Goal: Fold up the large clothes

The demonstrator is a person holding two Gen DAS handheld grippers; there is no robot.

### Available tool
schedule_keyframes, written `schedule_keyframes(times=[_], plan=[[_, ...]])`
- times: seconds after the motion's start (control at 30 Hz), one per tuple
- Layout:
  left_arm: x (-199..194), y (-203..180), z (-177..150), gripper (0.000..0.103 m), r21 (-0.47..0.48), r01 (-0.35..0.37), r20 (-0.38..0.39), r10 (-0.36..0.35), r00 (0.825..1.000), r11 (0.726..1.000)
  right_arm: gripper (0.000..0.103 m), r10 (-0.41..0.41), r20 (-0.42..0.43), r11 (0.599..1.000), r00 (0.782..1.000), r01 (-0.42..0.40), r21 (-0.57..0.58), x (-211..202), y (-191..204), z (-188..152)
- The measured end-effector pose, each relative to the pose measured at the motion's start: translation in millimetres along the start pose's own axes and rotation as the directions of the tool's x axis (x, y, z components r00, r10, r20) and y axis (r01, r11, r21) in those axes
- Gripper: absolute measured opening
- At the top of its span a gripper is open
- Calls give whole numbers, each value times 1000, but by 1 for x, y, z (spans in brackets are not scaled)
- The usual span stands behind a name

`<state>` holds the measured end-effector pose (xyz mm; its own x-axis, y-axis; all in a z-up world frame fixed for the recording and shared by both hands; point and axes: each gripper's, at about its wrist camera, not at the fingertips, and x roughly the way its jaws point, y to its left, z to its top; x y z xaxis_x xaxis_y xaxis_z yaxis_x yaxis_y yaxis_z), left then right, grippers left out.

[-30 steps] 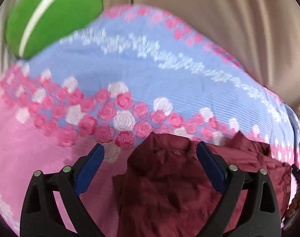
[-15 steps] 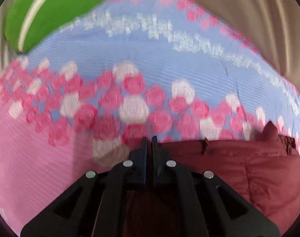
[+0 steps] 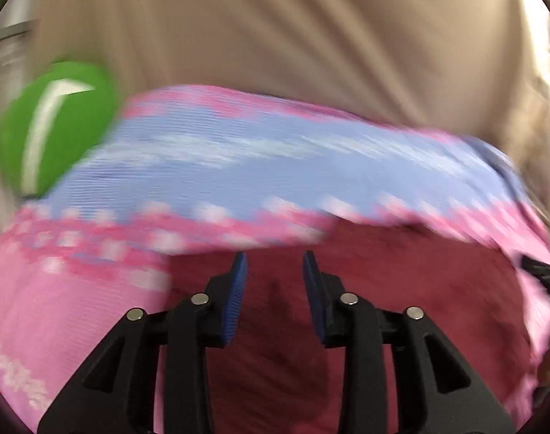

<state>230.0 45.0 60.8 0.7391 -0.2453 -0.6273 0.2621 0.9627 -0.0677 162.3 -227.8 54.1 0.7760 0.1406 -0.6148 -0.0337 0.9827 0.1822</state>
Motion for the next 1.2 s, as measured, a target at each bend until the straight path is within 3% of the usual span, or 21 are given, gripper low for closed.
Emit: schedule_keyframes(times=[0.1,0.2,0.37,0.43,0.5,0.6,0.63,0.7,0.87,1.0,1.2], plan=[[6,-40,-34,35,67,103,-89,-97,991,992,14,102,-78,990,992,-109,-92,7,53,-34],[16,-47,-70,35,103,71,-148,-55,987,992,12,72,-120,988,990,-88,-131,14,67,-68],[1,-7,-96,35,47,-21,-161,28,987,999,3,-51,-95,997,994,56,53,-13,-12,-92],[-9,18,-105,35,-10,-63,-177,60,982,998,3,-161,-95,975,982,173,137,-31,-52,-103],[-16,37,-115,37,-30,-149,-174,141,975,988,4,-252,-120,939,960,272,210,-43,-90,-117],[-19,47,-122,37,-50,-184,-181,173,968,982,0,-226,-145,921,963,260,289,-51,-114,-127],[-19,46,-124,37,-54,-189,-184,176,967,980,2,-239,-141,918,961,271,290,-53,-110,-125],[-20,39,-125,37,-31,-222,-180,213,960,974,16,-246,-105,930,964,265,256,-58,-89,-114],[-15,33,-123,38,-19,-250,-175,243,954,968,16,-77,-55,984,995,85,156,-41,-33,-79],[-15,35,-125,38,-25,-249,-171,241,955,968,16,9,-48,1000,999,-7,26,-14,25,-46],[-15,34,-129,38,-22,-255,-158,248,956,967,16,53,-119,996,991,-62,-67,49,86,-19]])
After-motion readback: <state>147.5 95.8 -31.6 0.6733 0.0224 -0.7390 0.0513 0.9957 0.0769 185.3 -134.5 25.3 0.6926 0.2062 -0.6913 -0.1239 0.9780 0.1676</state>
